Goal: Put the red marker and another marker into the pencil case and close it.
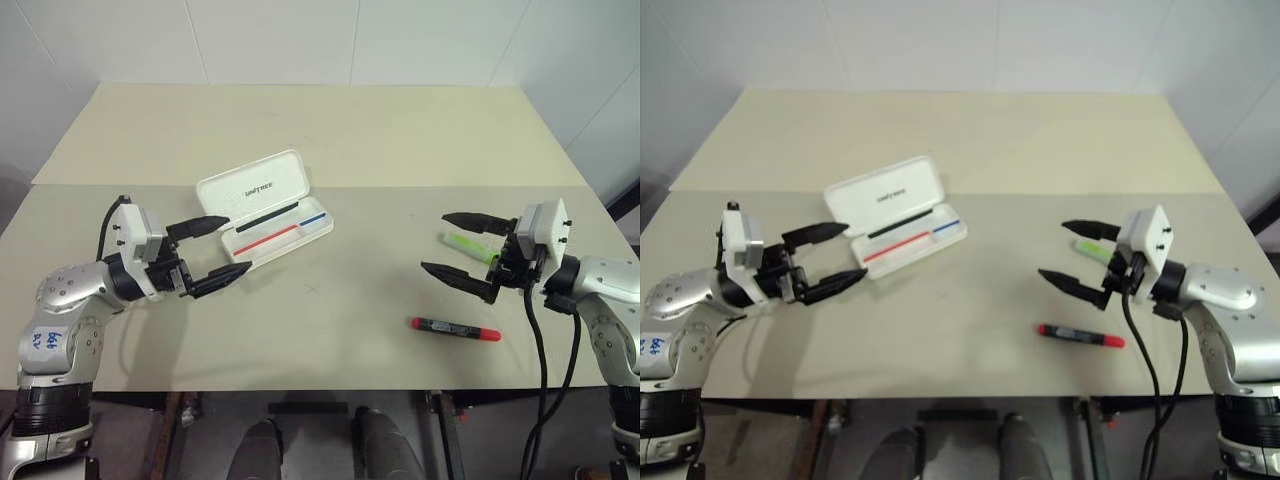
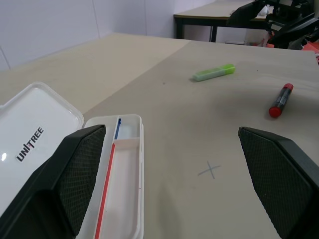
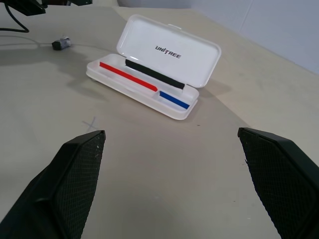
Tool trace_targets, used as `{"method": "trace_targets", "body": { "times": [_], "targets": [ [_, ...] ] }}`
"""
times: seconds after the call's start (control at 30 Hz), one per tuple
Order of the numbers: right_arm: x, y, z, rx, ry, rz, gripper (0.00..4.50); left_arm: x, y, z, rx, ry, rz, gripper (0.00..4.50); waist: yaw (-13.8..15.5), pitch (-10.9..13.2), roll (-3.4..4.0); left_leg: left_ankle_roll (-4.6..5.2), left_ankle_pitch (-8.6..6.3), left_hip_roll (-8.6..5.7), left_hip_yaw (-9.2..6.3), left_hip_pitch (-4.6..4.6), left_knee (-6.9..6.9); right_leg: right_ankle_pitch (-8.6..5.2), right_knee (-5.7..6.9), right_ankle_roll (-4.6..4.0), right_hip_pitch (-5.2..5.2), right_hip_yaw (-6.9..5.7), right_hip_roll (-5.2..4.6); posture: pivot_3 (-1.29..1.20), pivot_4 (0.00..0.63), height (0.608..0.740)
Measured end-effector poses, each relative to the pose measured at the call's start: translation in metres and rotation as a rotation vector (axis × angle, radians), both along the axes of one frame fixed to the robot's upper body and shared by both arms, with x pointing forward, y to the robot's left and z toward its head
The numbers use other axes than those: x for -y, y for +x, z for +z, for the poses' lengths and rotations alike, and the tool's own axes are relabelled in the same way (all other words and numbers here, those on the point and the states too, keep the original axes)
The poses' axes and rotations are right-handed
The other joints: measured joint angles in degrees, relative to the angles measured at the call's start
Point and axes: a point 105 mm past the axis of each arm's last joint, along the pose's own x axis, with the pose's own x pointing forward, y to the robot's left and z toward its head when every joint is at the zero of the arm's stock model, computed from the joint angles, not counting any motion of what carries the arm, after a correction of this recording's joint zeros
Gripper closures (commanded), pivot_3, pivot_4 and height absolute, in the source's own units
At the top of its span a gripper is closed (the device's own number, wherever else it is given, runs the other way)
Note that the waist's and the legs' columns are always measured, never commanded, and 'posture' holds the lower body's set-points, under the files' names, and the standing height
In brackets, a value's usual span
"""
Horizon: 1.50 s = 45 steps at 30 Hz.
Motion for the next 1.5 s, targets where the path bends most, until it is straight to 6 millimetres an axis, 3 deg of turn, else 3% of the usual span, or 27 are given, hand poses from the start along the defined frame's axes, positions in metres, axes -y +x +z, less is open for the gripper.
{"method": "trace_targets", "body": {
  "times": [0.33,0.63,0.93,1.1,1.33,1.5],
  "targets": [
    [-0.013,-0.017,-0.014,-0.013,-0.095,0.1,0.0,0.015,0.003,-0.012,-0.015,0.041,-0.038,0.04,0.1,0.0,0.0,0.0,0.0,0.0,0.01,0.0,0.04,0.0,-0.01,0.0,0.01,0.0,0.0,0.0,0.15,0.74],
    [-0.015,-0.013,-0.008,0.035,-0.107,0.104,0.0,0.011,0.011,-0.018,-0.007,0.075,0.013,2.92,0.0,0.0,0.0,0.0,0.0,0.0,0.02,0.03,0.04,0.0,0.04,0.0,0.02,0.0,0.0,0.0,0.15,0.74],
    [-0.043,-0.011,-0.01,0.067,-0.042,0.163,0.0,-0.004,0.04,-0.045,-0.065,0.221,0.207,2.92,0.1,0.0,0.0,0.0,0.0,0.0,0.0,0.03,0.03,0.13,0.14,0.26,-0.02,0.0,0.01,0.0,0.15,0.74],
    [-0.06,-0.015,-0.011,0.077,0.006,0.197,0.0,0.009,0.047,-0.046,-0.066,0.285,0.172,2.92,0.2,0.0,0.0,0.0,0.0,0.0,-0.02,0.03,0.03,0.18,0.16,0.35,-0.01,-0.02,0.02,0.0,0.15,0.74],
    [-0.069,-0.019,-0.009,0.098,0.039,0.182,0.0,0.007,0.053,-0.051,-0.105,0.322,0.151,2.92,0.1,0.0,0.0,0.0,0.0,0.01,-0.04,0.04,0.01,0.18,0.21,0.36,-0.03,-0.04,0.03,0.0,0.15,0.74],
    [-0.072,-0.018,-0.013,0.091,0.051,0.167,0.0,0.007,0.056,-0.046,-0.122,0.319,0.134,1.67,0.1,0.0,0.0,0.0,0.0,0.0,-0.03,0.04,0.04,0.18,0.2,0.36,-0.02,-0.04,0.02,0.0,0.15,0.74]
  ]
}}
